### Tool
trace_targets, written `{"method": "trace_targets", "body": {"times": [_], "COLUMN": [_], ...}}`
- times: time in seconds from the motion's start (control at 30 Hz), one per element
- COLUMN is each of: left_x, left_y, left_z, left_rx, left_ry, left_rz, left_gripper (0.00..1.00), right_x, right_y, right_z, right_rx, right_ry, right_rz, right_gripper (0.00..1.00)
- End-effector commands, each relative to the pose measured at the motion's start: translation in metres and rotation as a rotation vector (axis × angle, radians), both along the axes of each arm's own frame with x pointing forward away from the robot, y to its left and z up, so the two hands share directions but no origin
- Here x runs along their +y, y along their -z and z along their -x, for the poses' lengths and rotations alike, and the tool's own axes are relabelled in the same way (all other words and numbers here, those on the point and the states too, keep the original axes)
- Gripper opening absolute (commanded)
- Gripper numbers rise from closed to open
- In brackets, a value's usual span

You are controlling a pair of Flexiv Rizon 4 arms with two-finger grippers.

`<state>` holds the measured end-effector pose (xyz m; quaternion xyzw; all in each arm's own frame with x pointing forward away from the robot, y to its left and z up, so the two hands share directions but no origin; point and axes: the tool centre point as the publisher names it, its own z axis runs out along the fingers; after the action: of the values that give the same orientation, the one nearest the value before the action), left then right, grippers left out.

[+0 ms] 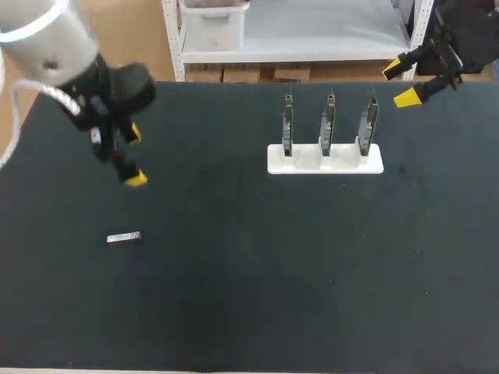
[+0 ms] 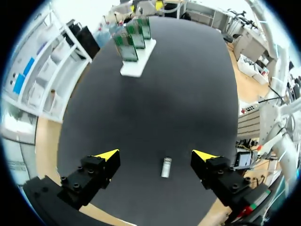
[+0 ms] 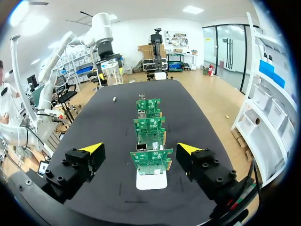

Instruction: Pick up the optical module with the left hand, and insert it into the network port with the right hand.

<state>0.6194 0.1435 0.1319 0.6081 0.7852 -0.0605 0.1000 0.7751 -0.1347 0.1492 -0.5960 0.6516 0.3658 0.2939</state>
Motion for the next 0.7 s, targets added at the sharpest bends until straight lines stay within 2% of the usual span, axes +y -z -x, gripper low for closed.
{"method": "trace_targets", "body": {"times": [0.03,0.23,0.4,0.7], "left_x": [-0.004,0.005,0.019,0.036], "left_y": [0.025,0.045,0.057,0.081], "left_z": [0.019,0.028,0.032,0.039], "left_rx": [-0.055,-0.045,-0.035,-0.004], "left_ry": [-0.010,-0.027,0.004,0.013], "left_rz": [-0.028,-0.057,-0.121,-0.179], "left_gripper": [1.00,1.00,1.00,1.00], "right_x": [0.000,0.000,0.000,0.000], "right_y": [0.000,0.000,0.000,0.000], "right_z": [0.002,0.002,0.002,0.002], "right_rx": [-0.002,-0.002,-0.002,-0.002], "right_ry": [0.003,0.003,0.003,0.003], "right_rz": [0.001,0.001,0.001,0.001], "right_gripper": [1.00,1.00,1.00,1.00]}}
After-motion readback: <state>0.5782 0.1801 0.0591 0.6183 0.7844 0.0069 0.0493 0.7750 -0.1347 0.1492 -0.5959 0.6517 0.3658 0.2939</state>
